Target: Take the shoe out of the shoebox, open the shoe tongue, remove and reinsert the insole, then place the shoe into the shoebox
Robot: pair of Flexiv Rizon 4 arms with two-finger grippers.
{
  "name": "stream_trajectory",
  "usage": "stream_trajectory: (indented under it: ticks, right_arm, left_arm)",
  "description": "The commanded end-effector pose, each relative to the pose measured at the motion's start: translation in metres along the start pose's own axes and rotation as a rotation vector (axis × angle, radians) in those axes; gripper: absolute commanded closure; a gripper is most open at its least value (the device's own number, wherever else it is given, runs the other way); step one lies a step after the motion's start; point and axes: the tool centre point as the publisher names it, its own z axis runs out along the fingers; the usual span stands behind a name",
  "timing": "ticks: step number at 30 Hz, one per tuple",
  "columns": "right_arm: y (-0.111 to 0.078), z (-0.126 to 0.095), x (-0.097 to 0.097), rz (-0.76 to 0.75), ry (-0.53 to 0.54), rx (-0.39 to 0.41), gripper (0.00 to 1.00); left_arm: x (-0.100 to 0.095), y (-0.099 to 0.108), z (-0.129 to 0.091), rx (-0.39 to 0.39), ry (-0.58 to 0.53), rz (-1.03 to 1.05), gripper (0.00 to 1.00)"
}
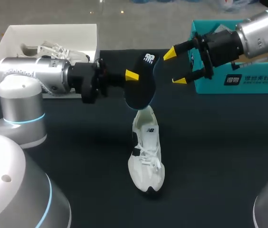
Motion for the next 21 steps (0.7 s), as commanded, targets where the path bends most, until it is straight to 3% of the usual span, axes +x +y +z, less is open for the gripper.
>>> stream_trajectory:
  ticks: [1, 13, 16, 21]
  right_arm:
    - [-0.036, -0.023, -0.007, -0.117, -0.021, -0.121, 0.0]
    - [-0.036, -0.023, -0.007, -0.117, -0.021, -0.121, 0.0]
    - [-0.037, -0.018, -0.013, -0.329, -0.25, -0.145, 0.0]
    - [-0.043, -0.033, -0.039, -0.494, -0.427, -0.104, 0.0]
  left_arm:
    - [0.001, -0.001, -0.007, -0.007, -0.005, -0.002, 1.0]
    - [-0.002, 0.003, -0.013, -0.006, -0.013, -0.021, 1.0]
    - [0.001, 0.005, -0.014, -0.014, 0.005, -0.024, 1.0]
    - [0.003, 0.008, -0.015, -0.015, 0.022, -0.028, 1.0]
